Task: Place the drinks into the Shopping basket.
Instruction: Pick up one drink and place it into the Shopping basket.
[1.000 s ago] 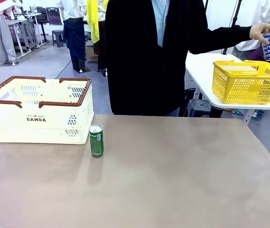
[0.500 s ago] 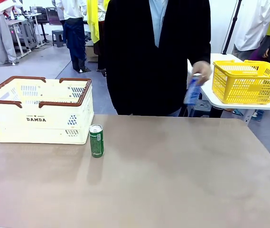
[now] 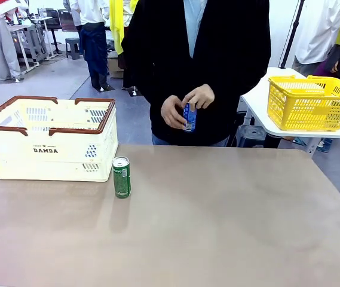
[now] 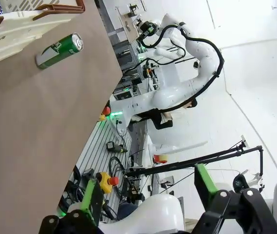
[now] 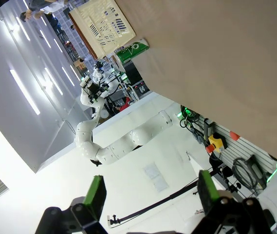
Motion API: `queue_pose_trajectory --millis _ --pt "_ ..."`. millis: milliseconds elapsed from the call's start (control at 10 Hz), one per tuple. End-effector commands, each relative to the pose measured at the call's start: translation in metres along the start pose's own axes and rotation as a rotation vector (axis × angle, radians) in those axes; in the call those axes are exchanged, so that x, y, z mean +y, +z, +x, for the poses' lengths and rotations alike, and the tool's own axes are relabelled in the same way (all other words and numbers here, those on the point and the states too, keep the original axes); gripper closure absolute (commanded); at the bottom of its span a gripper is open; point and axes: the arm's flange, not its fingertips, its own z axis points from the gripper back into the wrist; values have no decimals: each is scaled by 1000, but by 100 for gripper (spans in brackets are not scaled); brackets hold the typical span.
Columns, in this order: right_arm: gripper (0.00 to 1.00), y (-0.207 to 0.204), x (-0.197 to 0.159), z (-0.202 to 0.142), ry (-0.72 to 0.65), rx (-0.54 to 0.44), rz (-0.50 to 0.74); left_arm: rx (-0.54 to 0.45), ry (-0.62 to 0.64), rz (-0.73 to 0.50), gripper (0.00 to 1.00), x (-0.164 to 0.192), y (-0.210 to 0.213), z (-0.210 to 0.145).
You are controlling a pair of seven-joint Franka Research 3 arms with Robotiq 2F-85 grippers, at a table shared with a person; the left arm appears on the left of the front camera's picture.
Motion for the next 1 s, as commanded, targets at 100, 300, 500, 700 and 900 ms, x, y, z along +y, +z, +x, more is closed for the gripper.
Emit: queue_pose_trajectory --millis 100,300,500,700,900 --pt "0 -3 3 -3 -9 -11 -5 28 42 49 0 -40 -31 10" --pt "0 -3 3 -3 -9 -11 -5 77 44 274 0 -115 -115 17" --pt "0 -3 3 -3 -9 -11 -5 166 -38 523 0 -156 -218 20" --pt "0 -3 3 -3 -9 -11 -5 142 -100 713 0 -165 -297 33" --pt "0 -3 3 -3 -9 -11 -5 182 -98 629 0 -180 -275 22"
